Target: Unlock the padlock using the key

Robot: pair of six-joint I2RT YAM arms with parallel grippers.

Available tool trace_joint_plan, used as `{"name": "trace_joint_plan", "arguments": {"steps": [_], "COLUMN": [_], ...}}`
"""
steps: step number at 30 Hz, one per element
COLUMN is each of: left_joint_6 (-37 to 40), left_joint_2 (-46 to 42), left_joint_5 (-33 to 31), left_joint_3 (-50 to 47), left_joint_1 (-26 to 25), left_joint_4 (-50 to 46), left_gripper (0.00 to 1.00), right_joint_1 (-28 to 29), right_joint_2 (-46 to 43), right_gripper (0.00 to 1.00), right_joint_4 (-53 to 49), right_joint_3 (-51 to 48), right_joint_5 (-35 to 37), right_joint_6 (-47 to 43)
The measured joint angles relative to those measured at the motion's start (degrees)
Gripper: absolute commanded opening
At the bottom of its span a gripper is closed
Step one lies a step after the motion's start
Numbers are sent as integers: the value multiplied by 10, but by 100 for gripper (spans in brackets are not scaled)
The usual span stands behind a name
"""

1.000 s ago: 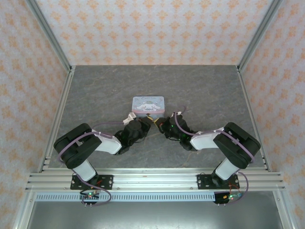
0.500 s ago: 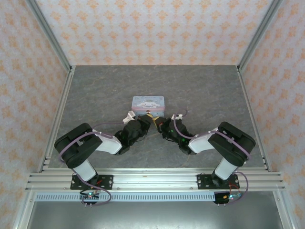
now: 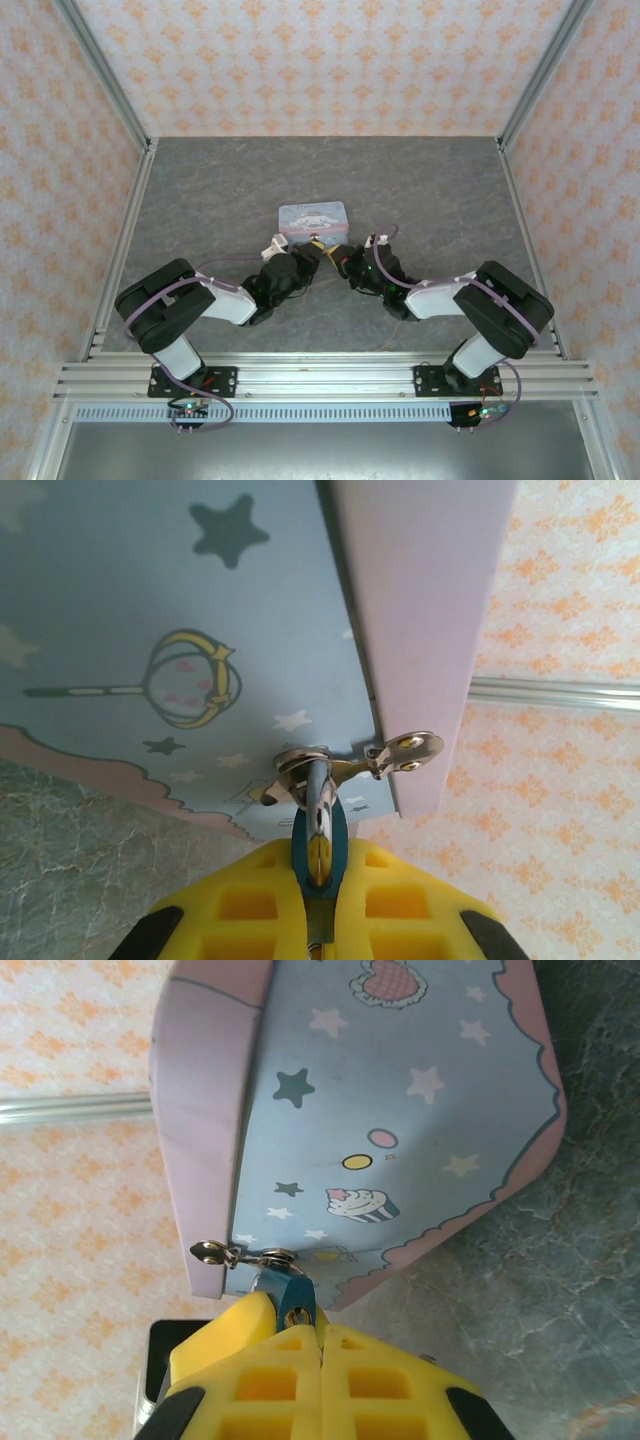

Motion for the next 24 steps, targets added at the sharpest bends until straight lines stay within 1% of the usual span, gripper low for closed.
{"name": "trace_joint_plan", "arguments": {"steps": [5, 9, 18, 24], "left_joint_6": [7, 8, 5, -1], "left_joint_2": [0, 0, -3, -41], "left_joint_5": [4, 5, 7, 10], "left_joint_3": [-2, -2, -7, -24], "left_joint_1": [0, 0, -2, -9], "left_joint_4": [-9, -11, -10, -12], "left_gripper": [0, 0, 0, 0], "right_joint_1": [-7, -10, -10, -7], "right_joint_2": [-2, -2, -4, -31], "right_gripper": [0, 0, 0, 0], "right_joint_4": [-30, -34, -22, -15], "right_joint_3": [9, 10, 1, -14], "right_joint_5": [-26, -33, -35, -42], "right_joint_6": [-24, -28, -8, 2]}}
